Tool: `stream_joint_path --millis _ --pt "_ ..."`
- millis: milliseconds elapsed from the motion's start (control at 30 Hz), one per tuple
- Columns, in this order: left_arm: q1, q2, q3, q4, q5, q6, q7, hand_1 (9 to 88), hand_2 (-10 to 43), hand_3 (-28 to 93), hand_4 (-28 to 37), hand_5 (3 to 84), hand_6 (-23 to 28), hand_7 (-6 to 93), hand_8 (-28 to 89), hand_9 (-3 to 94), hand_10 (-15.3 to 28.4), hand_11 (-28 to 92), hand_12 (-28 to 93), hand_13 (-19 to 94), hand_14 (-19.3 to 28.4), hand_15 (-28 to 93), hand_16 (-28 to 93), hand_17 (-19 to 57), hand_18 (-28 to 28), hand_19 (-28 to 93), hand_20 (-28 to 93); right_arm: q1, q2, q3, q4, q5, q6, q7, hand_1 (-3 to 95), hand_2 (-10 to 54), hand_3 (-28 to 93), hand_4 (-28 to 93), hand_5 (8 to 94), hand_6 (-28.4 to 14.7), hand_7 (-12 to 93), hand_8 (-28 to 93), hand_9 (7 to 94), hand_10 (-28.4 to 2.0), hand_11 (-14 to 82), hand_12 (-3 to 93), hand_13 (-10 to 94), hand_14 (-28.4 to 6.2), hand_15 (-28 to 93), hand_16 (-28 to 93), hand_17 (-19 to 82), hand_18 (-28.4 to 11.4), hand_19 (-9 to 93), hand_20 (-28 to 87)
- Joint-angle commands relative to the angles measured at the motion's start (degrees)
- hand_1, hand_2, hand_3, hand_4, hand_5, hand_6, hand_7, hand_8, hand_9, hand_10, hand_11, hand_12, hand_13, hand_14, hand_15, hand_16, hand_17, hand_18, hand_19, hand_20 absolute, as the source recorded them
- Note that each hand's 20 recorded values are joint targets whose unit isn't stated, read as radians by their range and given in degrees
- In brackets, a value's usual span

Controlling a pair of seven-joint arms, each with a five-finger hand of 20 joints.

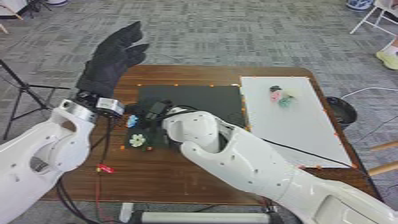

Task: Arrange flowers

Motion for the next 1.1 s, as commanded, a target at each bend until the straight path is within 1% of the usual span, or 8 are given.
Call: stream_joint_path --millis 33,233,300,633,667,700,967,1100 --pt "-3.21 -2.09 1.42 0.73 0.28 -2.53 -1.50 27.9 -4.1 66 -25.3 23.5 1.7 16.2 -8 17.7 9.7 13 19 16 13.1 24 6 -10.7 18.9 36 12 -2.53 -5.34 -1.02 -0.09 -1.24 -5.27 4.12 27.2 17.4 93 -1 23.8 2.7 14 -12 81.0 -10.3 67.5 36.2 84 -5.4 90 32 46 -22.5 93 54" --pt "-2.37 -1.91 0.94 0.17 0.14 -2.01 -1.29 27.8 -4.0 66 -25.3 23.6 1.8 16.2 -8 17.8 9.7 13 19 16 13.1 24 6 -10.7 18.9 36 12 -3.33 -8.17 -0.89 2.68 -4.15 -7.33 6.01 27.2 18.1 93 0 23.2 2.6 14 -12 81.9 -9.8 66.9 35.5 85 -4.7 90 32 48 -22.3 93 55" --pt "-4.67 -2.71 2.94 1.20 0.18 -1.85 -1.49 27.9 -4.1 66 -25.3 23.6 1.8 16.2 -8 17.8 9.8 14 19 16 13.1 24 6 -10.7 18.9 36 12 -3.65 -8.76 0.35 4.13 -5.92 -8.39 6.46 26.9 19.3 93 -1 23.2 2.4 14 -13 82.3 -9.6 67.0 34.9 86 -4.4 90 32 48 -22.3 93 55" --pt "-3.80 -2.91 1.95 1.21 0.36 -3.01 -1.90 27.8 -4.0 66 -25.3 23.6 1.7 16.2 -8 17.8 9.8 13 19 16 13.2 24 6 -10.7 18.9 36 12 -1.36 -8.25 -2.62 5.66 -4.70 -10.78 17.00 26.4 20.5 93 -1 26.2 -0.4 14 -13 85.5 -8.9 68.4 31.3 88 -3.1 89 32 52 -22.0 93 57" --pt "-5.24 -3.09 3.25 1.67 0.29 -2.17 -1.65 27.8 -4.1 66 -25.3 23.6 1.7 16.2 -8 17.8 9.8 14 19 16 13.2 24 6 -10.8 18.9 36 12 -1.16 -7.92 -1.87 6.09 -5.87 -10.46 15.49 26.5 20.4 93 -1 26.7 -0.5 14 -13 85.6 -8.9 68.5 31.2 89 -3.1 89 32 52 -21.9 93 57" --pt "-5.81 -3.36 3.66 2.07 0.31 -2.45 -1.87 27.8 -4.1 66 -25.3 23.6 1.7 16.2 -8 17.8 9.8 14 19 16 13.2 24 6 -10.8 19.0 36 12 -0.93 -7.39 -1.96 5.85 -5.46 -10.23 15.34 26.4 20.2 93 -1 27.6 -0.8 14 -13 86.1 -8.7 68.6 31.0 89 -3.1 89 32 53 -22.1 93 57" --pt "-0.63 -1.52 -0.49 -0.12 0.13 -2.01 -0.84 27.8 -4.1 66 -25.3 23.6 1.8 16.2 -8 17.8 9.8 14 19 16 13.1 24 6 -10.8 19.0 36 12 1.83 -3.76 -6.57 0.53 -1.42 -10.46 16.65 26.1 19.4 93 0 31.5 -0.3 13 -12 87.0 -8.7 68.6 31.2 90 -3.3 89 32 54 -22.1 93 58" --pt "-0.04 -1.21 -0.94 -0.30 0.08 -1.96 -0.82 27.8 -4.1 66 -25.4 23.6 1.7 16.1 -8 17.8 9.8 14 19 16 13.1 24 6 -10.8 19.0 36 12 1.81 -2.97 -6.79 -0.52 -0.52 -10.32 16.95 25.9 19.0 93 1 32.1 -0.2 14 -12 87.0 -8.6 68.6 31.3 90 -3.3 89 33 54 -22.1 93 58"
